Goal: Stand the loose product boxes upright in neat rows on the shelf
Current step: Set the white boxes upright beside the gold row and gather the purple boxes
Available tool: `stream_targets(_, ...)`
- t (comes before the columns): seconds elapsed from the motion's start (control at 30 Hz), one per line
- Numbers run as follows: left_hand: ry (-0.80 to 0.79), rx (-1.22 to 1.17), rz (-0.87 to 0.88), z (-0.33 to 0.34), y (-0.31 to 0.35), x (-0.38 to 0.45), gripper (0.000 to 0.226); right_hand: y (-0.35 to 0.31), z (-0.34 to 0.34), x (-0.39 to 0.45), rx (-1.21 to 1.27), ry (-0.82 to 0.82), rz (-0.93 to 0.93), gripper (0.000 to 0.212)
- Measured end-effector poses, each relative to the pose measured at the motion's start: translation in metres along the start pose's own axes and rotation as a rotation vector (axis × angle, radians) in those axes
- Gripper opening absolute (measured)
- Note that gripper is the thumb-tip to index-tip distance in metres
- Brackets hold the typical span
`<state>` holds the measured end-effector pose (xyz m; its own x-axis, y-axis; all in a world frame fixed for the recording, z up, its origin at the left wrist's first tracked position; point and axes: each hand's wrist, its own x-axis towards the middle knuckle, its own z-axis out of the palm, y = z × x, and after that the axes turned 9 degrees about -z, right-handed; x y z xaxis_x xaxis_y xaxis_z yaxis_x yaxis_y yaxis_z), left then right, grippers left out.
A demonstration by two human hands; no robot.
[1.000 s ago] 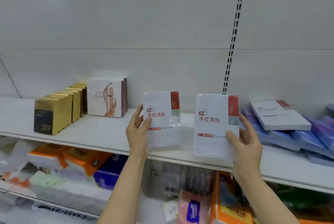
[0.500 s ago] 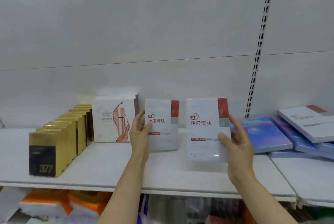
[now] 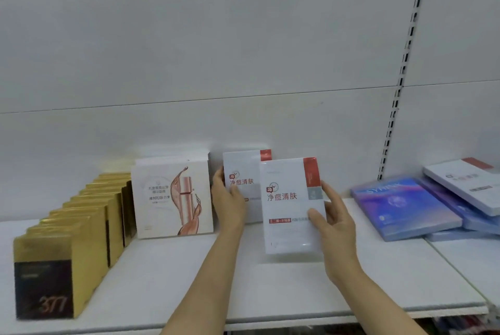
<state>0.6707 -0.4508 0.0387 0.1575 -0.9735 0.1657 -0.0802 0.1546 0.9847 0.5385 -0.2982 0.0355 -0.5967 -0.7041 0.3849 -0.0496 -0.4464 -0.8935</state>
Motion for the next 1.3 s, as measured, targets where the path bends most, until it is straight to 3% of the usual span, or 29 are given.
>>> stream_targets(0.2, -0.222, 0.152, 0.202, -0.022, 0.004, -0.021, 0.064, 0.026, 0.047, 0.017, -0.067, -0.062, 0.044, 0.059)
stream_targets(0.33, -0.279, 0.708, 0.670, -0.037, -0.023, -0.020, 0.094, 0.052, 0.064, 0.035, -0.228, -0.069, 0.017, 0.061)
stream_targets(0.4, -0.261, 0.946, 0.770, -0.038, -0.036, -0.016, 0.098, 0.065, 0.067, 0.042, -0.300, -0.126, 0.001, 0.065)
stream_targets(0.57, -0.182, 1.105, 0.764, -0.038, -0.042, -0.007, 0.099, 0.056, 0.077, 0.046, -0.270, -0.230, 0.034, 0.060)
stream_targets(0.9, -0.051, 1.194, 0.746, -0.040, -0.041, 0.001, 0.104, 0.058, 0.093, 0.059, -0.318, -0.389, -0.002, 0.063)
stream_targets(1.07, -0.057, 1.186, 0.738, -0.042, -0.032, -0.010, 0.103, 0.055, 0.079, 0.058, -0.554, -0.405, -0.066, 0.055)
stream_targets(1.2, -0.058, 1.129, 0.808, -0.047, -0.019, -0.025, 0.094, 0.031, 0.039, 0.042, -0.926, -0.405, -0.329, 0.055)
stream_targets(1.3, -0.083, 1.056, 0.783, -0.038, 0.000, -0.052, 0.080, 0.006, -0.009, 0.025, -1.087, -0.268, -0.559, 0.047)
